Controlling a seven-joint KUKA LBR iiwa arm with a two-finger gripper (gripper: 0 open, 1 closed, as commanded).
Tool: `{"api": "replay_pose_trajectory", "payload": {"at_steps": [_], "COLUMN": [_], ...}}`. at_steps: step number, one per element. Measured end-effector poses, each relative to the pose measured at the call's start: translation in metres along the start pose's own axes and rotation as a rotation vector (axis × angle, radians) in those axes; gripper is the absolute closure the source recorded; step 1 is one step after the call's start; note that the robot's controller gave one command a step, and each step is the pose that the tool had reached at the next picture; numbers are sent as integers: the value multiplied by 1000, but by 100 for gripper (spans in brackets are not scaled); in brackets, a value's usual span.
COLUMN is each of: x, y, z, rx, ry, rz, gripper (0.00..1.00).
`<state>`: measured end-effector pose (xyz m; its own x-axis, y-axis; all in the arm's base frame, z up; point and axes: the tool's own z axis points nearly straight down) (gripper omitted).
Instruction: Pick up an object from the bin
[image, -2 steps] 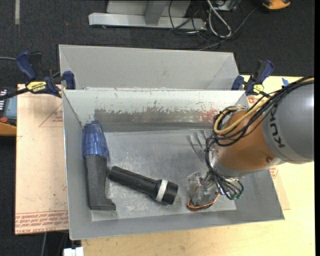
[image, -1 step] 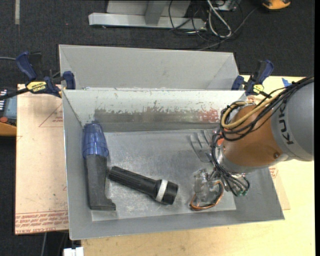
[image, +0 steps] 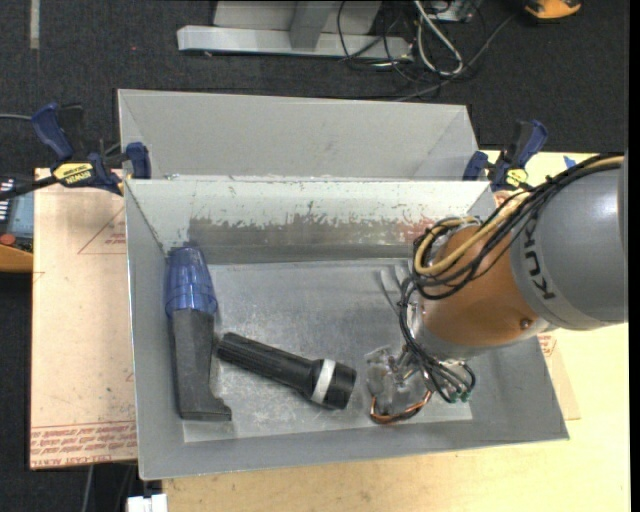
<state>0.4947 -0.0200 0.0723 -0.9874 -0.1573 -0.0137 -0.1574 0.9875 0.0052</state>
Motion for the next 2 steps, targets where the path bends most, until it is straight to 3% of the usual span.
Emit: {"api": "replay_pose_trajectory", "payload": {"at_steps": [1, 2], "x": [-5, -6], "y": [-22, -8], "z": [0, 0], "rx": [3, 5], "ry": [-6, -5], "rz": [-37, -13], "gripper": [100, 100]}}
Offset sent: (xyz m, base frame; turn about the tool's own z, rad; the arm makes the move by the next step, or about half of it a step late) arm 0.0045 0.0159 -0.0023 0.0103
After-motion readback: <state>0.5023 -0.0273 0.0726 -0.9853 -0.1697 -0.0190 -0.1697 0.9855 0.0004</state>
